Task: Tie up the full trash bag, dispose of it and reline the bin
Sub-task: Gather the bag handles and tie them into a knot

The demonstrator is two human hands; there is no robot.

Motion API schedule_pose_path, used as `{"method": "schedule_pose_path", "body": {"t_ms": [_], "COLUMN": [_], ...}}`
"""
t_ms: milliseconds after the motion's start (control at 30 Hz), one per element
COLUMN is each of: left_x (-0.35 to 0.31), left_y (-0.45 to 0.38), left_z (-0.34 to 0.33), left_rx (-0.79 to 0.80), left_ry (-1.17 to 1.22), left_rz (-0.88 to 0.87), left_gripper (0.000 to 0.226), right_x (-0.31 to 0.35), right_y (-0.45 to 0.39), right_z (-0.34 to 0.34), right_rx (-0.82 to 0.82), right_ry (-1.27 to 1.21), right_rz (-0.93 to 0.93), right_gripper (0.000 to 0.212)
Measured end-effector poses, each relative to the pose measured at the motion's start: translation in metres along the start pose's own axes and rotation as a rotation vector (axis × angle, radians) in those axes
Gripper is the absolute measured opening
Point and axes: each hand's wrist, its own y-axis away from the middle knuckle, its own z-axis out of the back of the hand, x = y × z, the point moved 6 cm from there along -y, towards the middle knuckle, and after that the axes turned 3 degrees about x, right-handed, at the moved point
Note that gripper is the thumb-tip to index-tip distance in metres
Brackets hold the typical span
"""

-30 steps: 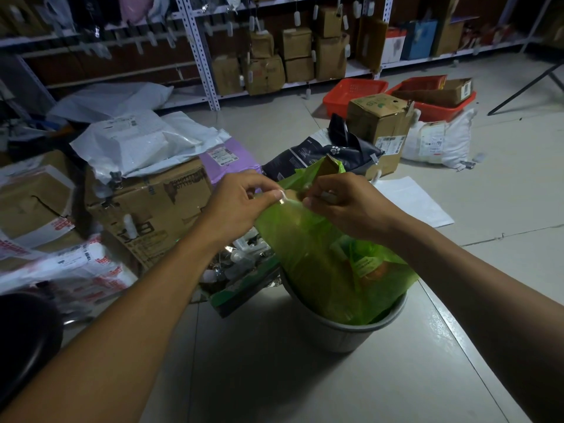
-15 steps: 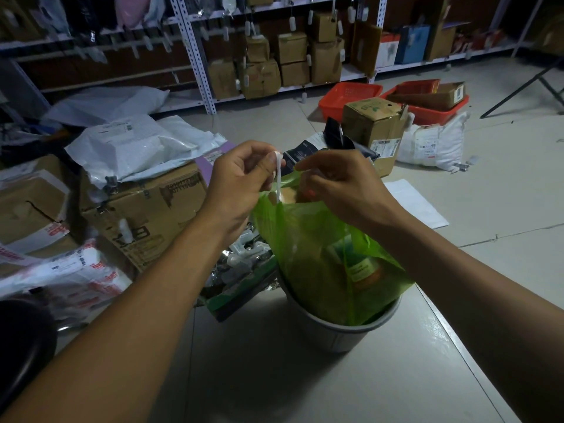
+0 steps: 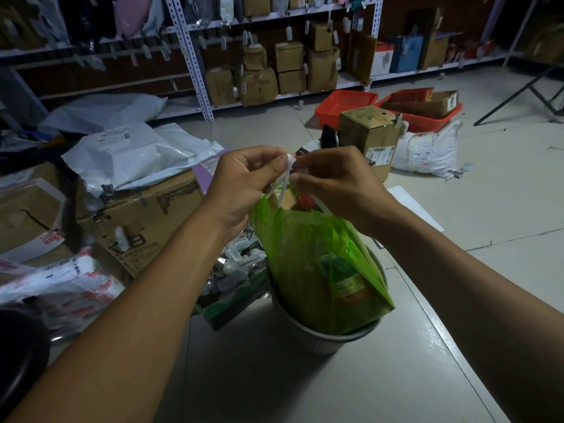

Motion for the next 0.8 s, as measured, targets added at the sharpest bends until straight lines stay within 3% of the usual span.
{"method": "schedule_pose_path", "body": {"t_ms": [133,367,533,633,800], "left_x": [-0.002,-0.001,0.029,0.049,0.054], "left_y": [-0.002,0.001,0.015,0.020,0.017], "left_z": [-0.002,0.000,0.010,0.001,0.000], "left_rx": [0.031,0.017,0.019,0.071,0.009], "left_ry": [-0.045,-0.065,-0.276,-0.351,-0.434], "left_rz": [-0.009,-0.024,0.033,0.063,-0.001], "left_gripper": [0.010,0.008,0.011,0.016,0.017], "right_x": [0.004,-0.006,-0.015,-0.013,-0.007], "right_y": [0.001,-0.004,-0.006,-0.006,-0.004], "right_z": [-0.006,-0.010,-0.009,-0.012,-0.008], "right_rx": [0.076,-0.022,-0.106,-0.146,-0.157], "right_ry": [0.005,-0.221,-0.351,-0.327,-0.262], "right_rz": [0.040,-0.082,-0.174,-0.182,-0.148], "right_gripper": [0.018,0.017,0.019,0.019,0.022]}}
